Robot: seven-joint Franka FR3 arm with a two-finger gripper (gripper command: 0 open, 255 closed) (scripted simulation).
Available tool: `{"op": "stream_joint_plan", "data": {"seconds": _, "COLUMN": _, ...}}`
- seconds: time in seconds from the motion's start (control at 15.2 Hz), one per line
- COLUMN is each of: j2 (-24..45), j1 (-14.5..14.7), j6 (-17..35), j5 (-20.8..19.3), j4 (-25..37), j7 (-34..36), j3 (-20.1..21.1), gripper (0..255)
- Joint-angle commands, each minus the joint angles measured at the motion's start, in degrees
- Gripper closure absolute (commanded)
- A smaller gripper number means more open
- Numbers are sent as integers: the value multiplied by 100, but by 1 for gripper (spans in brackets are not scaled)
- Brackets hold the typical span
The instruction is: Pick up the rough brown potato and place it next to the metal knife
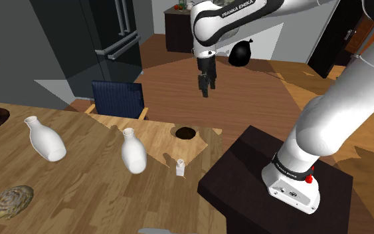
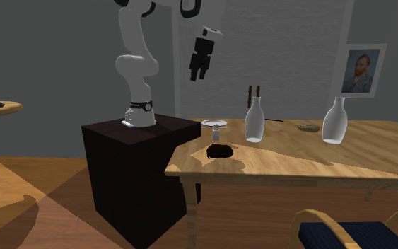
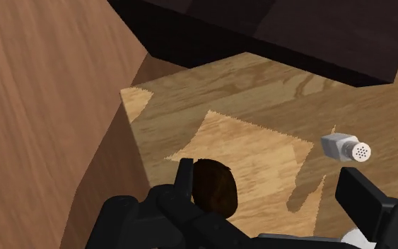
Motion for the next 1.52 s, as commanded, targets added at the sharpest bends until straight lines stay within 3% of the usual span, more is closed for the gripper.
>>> {"op": "stream_joint_plan", "data": {"seconds": 0.0, "j2": 502, "j1": 44, "j6": 156, "j5": -21, "j4": 218, "j7": -151, "j3": 20, "gripper": 0}}
{"op": "stream_joint_plan", "data": {"seconds": 0.73, "j2": 3206, "j1": 201, "j6": 506, "j5": -263, "j4": 1899, "j7": -856, "j3": 197, "gripper": 0}}
{"op": "stream_joint_plan", "data": {"seconds": 1.45, "j2": 5936, "j1": 469, "j6": 136, "j5": -653, "j4": 4349, "j7": -1419, "j3": 373, "gripper": 0}}
